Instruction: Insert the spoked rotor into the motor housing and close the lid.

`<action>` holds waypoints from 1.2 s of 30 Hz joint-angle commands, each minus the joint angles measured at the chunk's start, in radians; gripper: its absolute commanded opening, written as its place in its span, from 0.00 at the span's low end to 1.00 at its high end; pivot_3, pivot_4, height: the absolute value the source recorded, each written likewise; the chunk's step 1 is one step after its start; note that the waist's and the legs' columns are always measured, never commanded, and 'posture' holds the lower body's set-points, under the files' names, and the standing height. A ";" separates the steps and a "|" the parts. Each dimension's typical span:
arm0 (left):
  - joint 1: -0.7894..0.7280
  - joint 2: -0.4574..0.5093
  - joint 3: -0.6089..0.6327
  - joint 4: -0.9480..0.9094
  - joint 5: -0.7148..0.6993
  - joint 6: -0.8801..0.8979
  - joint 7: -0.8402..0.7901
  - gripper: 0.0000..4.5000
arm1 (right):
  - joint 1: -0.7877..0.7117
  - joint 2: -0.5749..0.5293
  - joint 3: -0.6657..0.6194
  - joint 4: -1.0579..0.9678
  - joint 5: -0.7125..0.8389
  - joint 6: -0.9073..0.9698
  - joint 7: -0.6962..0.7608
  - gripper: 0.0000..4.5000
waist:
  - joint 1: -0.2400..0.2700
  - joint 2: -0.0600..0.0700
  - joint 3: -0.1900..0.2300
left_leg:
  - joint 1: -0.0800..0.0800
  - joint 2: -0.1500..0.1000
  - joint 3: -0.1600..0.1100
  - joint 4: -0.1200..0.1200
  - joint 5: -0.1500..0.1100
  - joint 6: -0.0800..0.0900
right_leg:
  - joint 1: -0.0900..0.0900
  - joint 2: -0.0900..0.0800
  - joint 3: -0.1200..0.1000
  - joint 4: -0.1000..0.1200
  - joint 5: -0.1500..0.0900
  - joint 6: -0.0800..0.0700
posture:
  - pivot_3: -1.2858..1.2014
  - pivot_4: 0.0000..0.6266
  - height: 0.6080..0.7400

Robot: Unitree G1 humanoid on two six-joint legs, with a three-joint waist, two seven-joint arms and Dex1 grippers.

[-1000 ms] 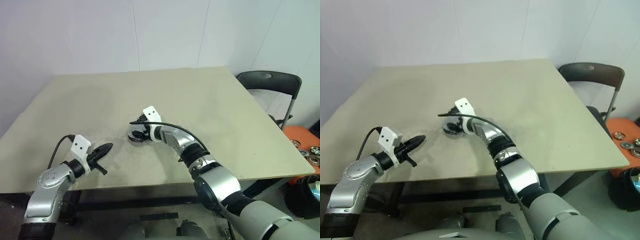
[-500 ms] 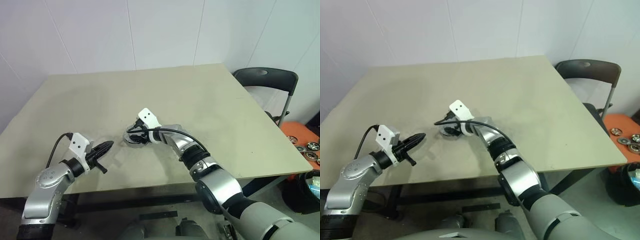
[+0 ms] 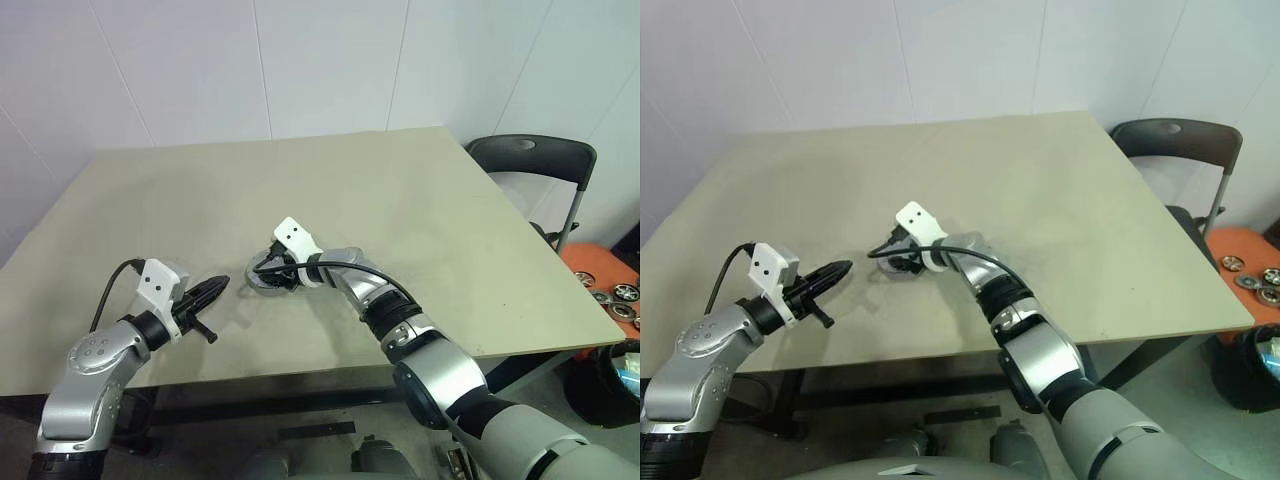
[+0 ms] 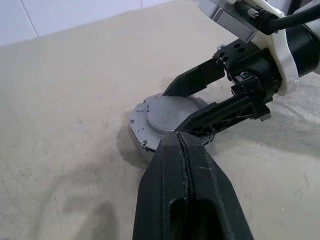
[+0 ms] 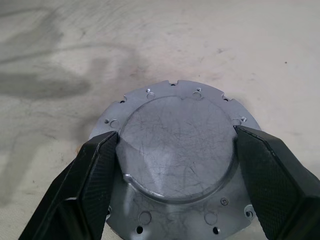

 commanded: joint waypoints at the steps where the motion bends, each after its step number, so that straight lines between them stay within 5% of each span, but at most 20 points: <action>1: -0.004 0.019 0.042 -0.039 -0.033 0.006 -0.007 0.00 | 0.011 0.006 0.028 0.002 -0.018 0.029 0.023 0.73 | 0.000 0.000 0.000 | 0.000 0.000 0.000 0.000 0.000 0.000 | 0.000 0.000 0.000 0.000 0.000 0.000 | 0.52 0.00 1.00; 22: 0.129 0.050 0.127 0.112 -0.024 -0.158 -0.143 0.00 | 0.008 0.002 0.030 0.024 -0.029 0.084 0.027 0.73 | 0.003 0.000 0.000 | 0.002 0.000 0.000 0.000 0.000 0.000 | 0.001 -0.001 0.000 0.000 -0.001 -0.002 | 0.52 0.00 1.00; 36: -0.147 -0.033 -0.028 0.232 0.052 -0.135 -0.045 0.00 | 0.002 0.002 0.022 0.070 -0.037 0.121 0.024 0.73 | 0.004 -0.002 -0.002 | 0.006 -0.001 0.000 0.000 0.000 0.000 | 0.005 -0.001 0.000 0.000 0.000 0.000 | 0.52 0.00 1.00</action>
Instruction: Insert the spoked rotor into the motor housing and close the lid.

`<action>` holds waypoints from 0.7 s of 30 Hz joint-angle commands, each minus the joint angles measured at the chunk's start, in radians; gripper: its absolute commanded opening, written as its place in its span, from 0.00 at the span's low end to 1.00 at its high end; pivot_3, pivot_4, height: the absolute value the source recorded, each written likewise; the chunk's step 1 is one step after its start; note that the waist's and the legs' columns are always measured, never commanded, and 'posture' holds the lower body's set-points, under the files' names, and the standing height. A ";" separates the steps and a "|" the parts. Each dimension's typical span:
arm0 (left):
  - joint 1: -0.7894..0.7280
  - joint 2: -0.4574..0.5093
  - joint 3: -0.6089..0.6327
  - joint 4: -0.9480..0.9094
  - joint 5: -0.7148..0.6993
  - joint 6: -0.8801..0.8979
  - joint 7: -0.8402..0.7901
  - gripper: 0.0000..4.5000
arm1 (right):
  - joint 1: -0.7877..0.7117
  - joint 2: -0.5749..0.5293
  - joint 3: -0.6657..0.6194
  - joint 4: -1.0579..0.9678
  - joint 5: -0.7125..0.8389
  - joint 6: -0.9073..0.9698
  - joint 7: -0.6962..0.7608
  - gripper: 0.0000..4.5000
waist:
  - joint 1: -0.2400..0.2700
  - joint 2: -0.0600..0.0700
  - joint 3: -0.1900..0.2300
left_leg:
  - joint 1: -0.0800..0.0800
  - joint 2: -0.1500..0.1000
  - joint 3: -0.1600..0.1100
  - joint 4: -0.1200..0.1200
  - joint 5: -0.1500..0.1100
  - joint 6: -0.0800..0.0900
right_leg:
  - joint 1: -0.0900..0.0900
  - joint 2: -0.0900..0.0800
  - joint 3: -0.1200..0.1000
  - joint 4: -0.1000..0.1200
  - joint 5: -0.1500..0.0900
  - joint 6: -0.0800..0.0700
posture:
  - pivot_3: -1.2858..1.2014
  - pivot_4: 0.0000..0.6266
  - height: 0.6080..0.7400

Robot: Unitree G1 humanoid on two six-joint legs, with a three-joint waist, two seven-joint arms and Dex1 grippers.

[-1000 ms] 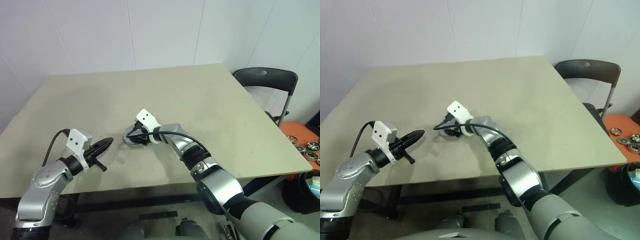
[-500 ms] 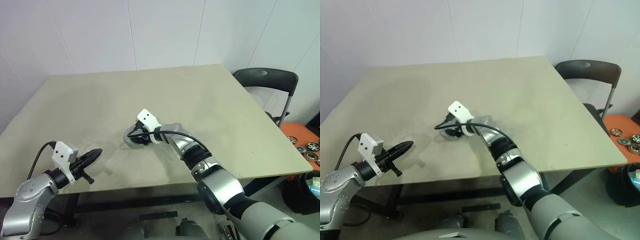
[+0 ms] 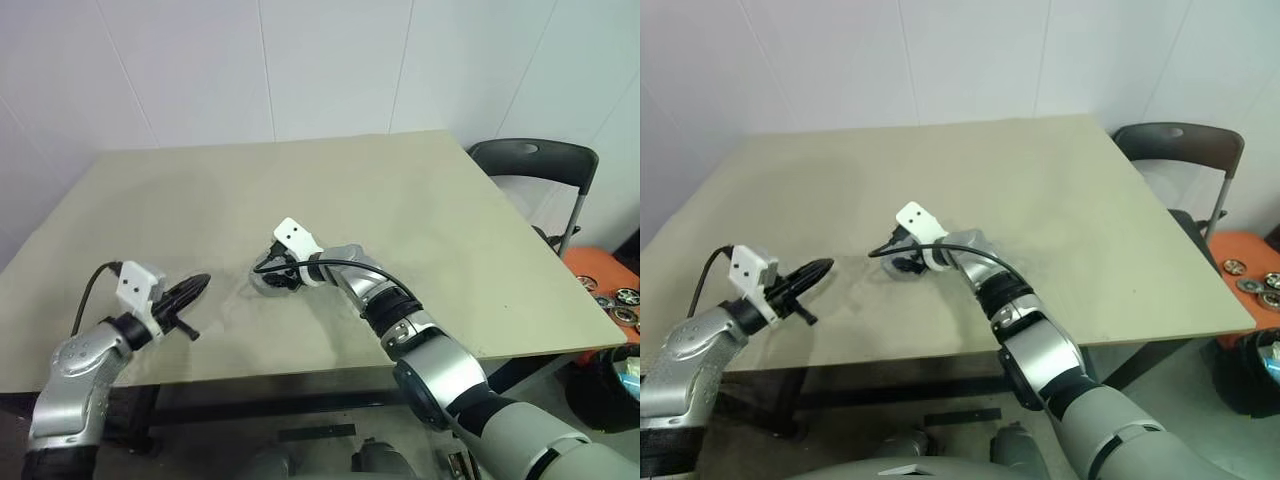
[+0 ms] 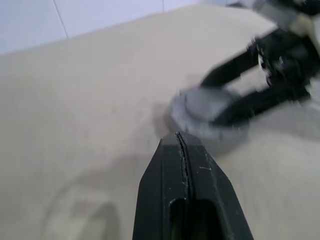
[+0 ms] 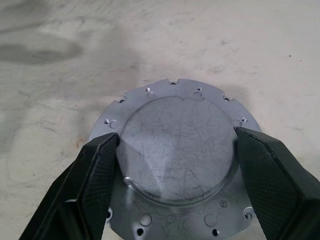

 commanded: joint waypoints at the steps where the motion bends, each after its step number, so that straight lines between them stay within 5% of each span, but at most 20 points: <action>1: -0.093 -0.028 -0.057 0.057 0.022 -0.001 0.003 0.00 | 0.021 0.008 0.024 0.068 -0.018 0.047 0.010 0.73 | -0.001 0.000 0.000 | 0.000 0.000 0.000 0.000 0.000 0.000 | 0.000 0.000 0.000 0.000 0.000 0.000 | 0.52 0.00 1.00; 14: -0.462 -0.127 -0.161 0.735 0.159 -0.302 -0.102 0.00 | 0.022 0.028 0.028 0.055 -0.016 0.053 0.004 0.73 | -0.003 -0.001 -0.001 | 0.001 0.000 0.000 0.001 0.000 0.000 | 0.000 0.001 0.000 0.001 0.000 0.001 | 0.52 0.00 1.00; 21: -0.501 -0.162 -0.163 0.792 0.141 -0.332 -0.203 0.00 | 0.038 0.032 0.033 0.038 -0.019 0.060 0.001 0.73 | -0.007 -0.002 -0.001 | 0.001 0.000 -0.001 0.001 0.000 0.000 | 0.000 0.000 0.000 0.001 0.000 0.001 | 0.52 0.00 1.00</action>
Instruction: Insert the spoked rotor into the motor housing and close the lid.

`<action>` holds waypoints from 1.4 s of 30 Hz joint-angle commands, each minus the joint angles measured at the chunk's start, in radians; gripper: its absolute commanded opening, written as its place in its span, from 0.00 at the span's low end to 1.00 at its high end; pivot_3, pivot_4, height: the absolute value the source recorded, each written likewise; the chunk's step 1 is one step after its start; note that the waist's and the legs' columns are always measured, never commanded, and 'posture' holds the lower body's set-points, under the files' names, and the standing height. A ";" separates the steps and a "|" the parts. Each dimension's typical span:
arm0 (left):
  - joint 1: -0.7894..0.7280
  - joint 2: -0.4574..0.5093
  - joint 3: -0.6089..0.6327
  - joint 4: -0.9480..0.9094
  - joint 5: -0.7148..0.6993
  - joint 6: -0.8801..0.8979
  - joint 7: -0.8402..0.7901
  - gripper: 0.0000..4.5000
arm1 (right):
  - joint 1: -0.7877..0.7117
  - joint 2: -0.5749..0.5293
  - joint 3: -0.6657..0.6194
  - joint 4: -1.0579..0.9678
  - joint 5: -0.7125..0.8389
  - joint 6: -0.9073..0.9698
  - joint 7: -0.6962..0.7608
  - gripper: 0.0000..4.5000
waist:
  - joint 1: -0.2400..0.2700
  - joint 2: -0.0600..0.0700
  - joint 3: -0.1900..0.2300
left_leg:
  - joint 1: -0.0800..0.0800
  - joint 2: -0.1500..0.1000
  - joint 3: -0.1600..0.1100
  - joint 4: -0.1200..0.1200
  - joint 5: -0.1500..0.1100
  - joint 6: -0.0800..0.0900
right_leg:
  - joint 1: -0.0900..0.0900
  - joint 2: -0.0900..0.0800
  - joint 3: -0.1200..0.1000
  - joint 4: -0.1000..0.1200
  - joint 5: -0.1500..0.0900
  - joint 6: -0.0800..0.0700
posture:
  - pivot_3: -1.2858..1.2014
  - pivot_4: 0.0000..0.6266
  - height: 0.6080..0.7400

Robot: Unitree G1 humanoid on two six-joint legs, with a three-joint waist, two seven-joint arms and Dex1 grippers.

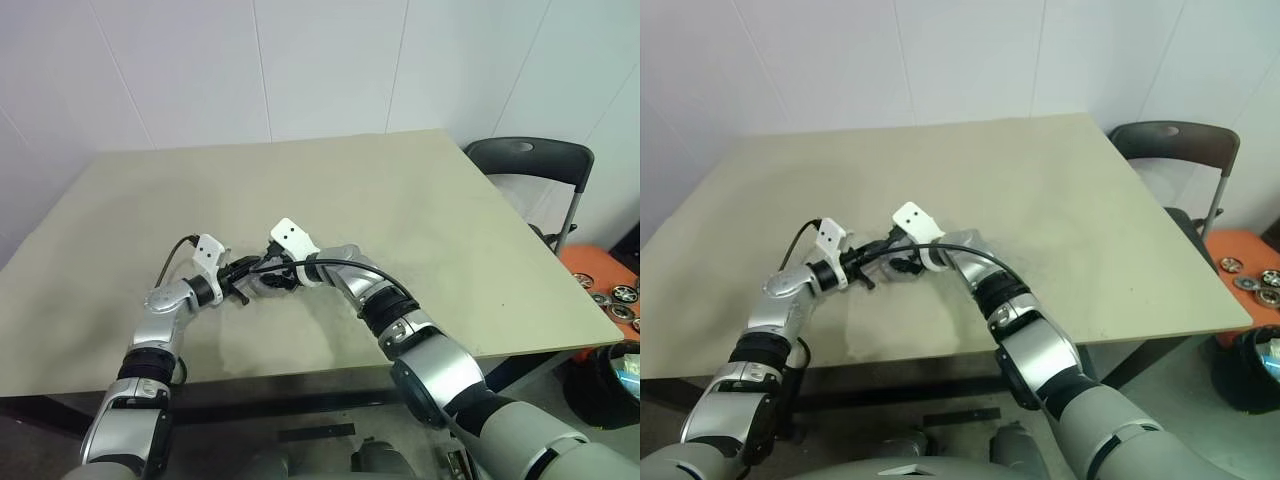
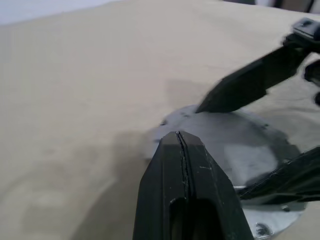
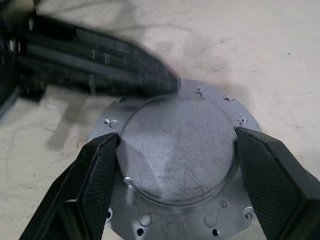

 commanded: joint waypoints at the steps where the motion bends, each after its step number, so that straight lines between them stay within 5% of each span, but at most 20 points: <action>1: -0.033 -0.006 -0.001 -0.008 -0.007 -0.017 -0.041 0.00 | 0.041 0.016 0.034 0.035 -0.018 0.052 0.011 0.73 | 0.000 0.000 0.000 | 0.000 0.000 0.000 0.000 0.000 0.000 | 0.000 0.000 0.000 0.000 0.000 0.000 | 0.52 0.00 1.00; 15: 0.013 -0.012 -0.056 0.021 0.063 0.021 -0.042 0.00 | 0.050 0.025 0.037 0.019 -0.025 0.056 0.004 0.73 | 0.003 -0.002 -0.008 | 0.002 0.000 0.000 0.001 0.000 0.000 | 0.002 0.000 0.000 0.001 0.000 0.000 | 0.52 0.00 1.00; 36: 0.098 0.017 -0.108 -0.172 0.092 0.245 -0.022 0.00 | 0.043 0.027 -0.037 -0.121 0.090 0.219 0.146 0.73 | 0.004 -0.003 -0.016 | 0.002 -0.002 0.001 0.000 -0.003 0.003 | 0.002 -0.002 0.000 -0.001 -0.001 0.002 | 0.52 0.00 1.00; 37: 0.101 0.017 -0.109 -0.177 0.094 0.247 -0.019 0.00 | 0.044 0.025 -0.037 -0.123 0.088 0.219 0.146 0.89 | 0.004 -0.003 -0.016 | 0.002 -0.002 0.001 0.000 -0.003 0.003 | 0.002 -0.002 0.000 -0.001 -0.001 0.002 | 0.52 0.00 1.00; 39: 0.110 0.017 -0.110 -0.191 0.094 0.252 -0.015 0.00 | 0.047 0.021 -0.039 -0.139 0.098 0.225 0.163 0.99 | 0.001 -0.003 -0.017 | 0.002 -0.002 0.001 0.001 -0.003 0.003 | 0.002 -0.002 0.000 -0.001 -0.001 0.002 | 0.52 0.00 1.00; 42: 0.123 0.019 -0.110 -0.215 0.090 0.258 -0.012 0.00 | 0.054 0.016 -0.042 -0.176 0.128 0.244 0.210 0.99 | 0.000 -0.003 -0.017 | 0.003 -0.002 0.001 0.002 -0.003 0.003 | 0.003 -0.002 0.000 0.000 -0.001 0.002 | 0.52 0.00 1.00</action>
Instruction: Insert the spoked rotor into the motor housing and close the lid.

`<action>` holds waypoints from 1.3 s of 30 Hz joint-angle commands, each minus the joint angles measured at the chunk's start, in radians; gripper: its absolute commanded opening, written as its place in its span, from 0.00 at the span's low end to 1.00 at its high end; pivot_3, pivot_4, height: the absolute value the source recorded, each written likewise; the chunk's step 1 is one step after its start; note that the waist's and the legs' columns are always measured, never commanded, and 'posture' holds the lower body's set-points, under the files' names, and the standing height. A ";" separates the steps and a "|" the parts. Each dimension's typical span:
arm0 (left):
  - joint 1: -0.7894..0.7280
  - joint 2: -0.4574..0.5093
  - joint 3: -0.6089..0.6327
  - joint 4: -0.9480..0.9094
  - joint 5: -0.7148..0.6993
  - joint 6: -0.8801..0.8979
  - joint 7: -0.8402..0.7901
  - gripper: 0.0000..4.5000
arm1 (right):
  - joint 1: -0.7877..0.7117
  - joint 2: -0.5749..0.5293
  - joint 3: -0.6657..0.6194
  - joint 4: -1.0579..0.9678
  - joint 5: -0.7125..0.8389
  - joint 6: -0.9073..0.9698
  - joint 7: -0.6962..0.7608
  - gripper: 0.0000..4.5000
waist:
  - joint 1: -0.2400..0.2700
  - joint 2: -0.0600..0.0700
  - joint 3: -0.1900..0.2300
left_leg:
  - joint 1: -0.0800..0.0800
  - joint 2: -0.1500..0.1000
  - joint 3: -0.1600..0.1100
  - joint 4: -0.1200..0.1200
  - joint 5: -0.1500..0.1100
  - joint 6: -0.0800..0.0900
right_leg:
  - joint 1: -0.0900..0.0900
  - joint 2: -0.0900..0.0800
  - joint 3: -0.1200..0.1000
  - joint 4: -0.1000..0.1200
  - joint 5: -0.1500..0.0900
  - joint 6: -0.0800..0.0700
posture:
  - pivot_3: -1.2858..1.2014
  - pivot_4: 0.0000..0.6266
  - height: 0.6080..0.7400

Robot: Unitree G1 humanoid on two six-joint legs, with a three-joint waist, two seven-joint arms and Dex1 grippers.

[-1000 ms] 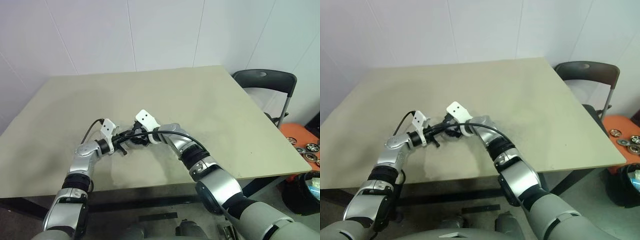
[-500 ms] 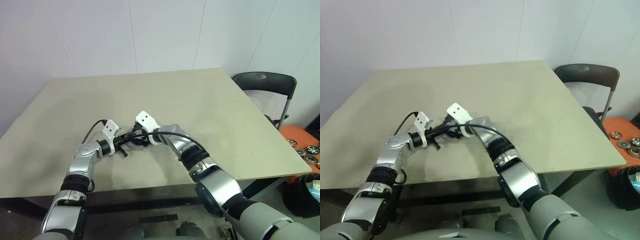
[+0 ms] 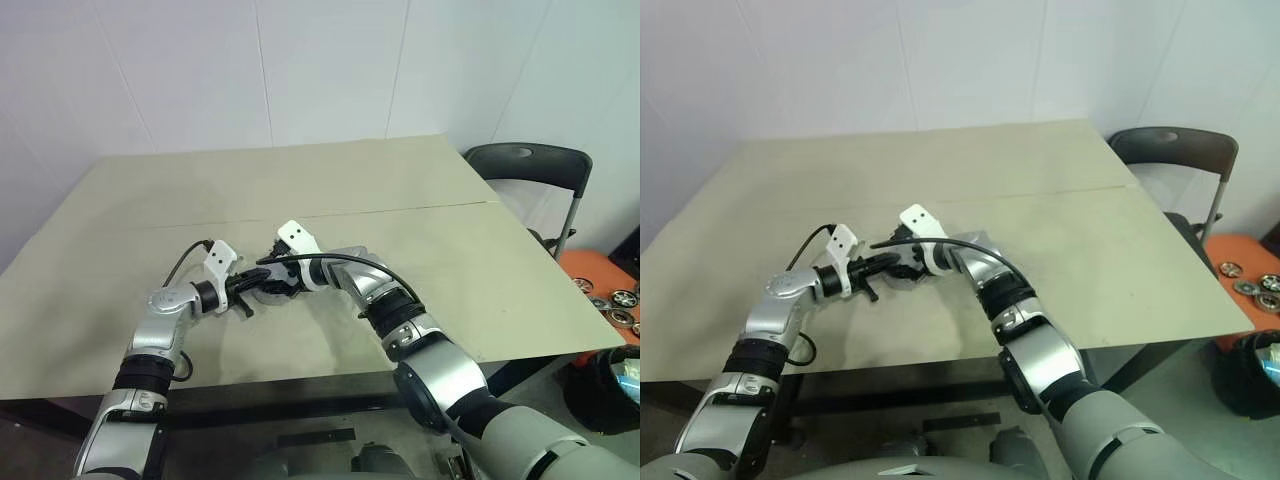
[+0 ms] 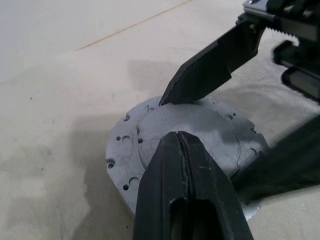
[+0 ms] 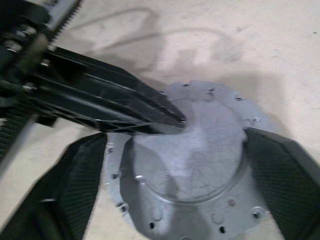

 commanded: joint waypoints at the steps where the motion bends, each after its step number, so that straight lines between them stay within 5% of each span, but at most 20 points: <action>1: 0.043 -0.009 -0.059 0.011 0.033 0.050 -0.006 0.00 | 0.017 0.025 0.025 -0.052 0.072 0.042 0.118 0.99 | -0.001 0.000 0.000 | 0.000 0.000 0.000 0.000 0.000 0.000 | 0.000 0.000 0.000 0.000 0.000 0.000 | 0.52 0.00 1.00; 27: 0.054 0.023 -0.074 -0.038 0.029 0.078 -0.039 0.00 | -0.141 -0.059 -0.159 0.175 0.146 -0.059 0.008 0.99 | -0.020 0.000 0.000 | 0.000 0.001 -0.001 0.001 0.000 0.000 | 0.000 0.000 0.000 0.001 0.000 0.000 | 0.52 0.00 1.00; 39: 0.075 0.037 -0.075 -0.066 0.028 0.073 -0.052 0.00 | -0.199 -0.156 -0.280 0.236 0.268 0.227 0.028 0.99 | -0.017 0.000 0.000 | -0.001 0.000 -0.001 0.002 0.000 0.000 | 0.001 0.000 -0.001 0.001 0.000 0.000 | 0.52 0.00 1.00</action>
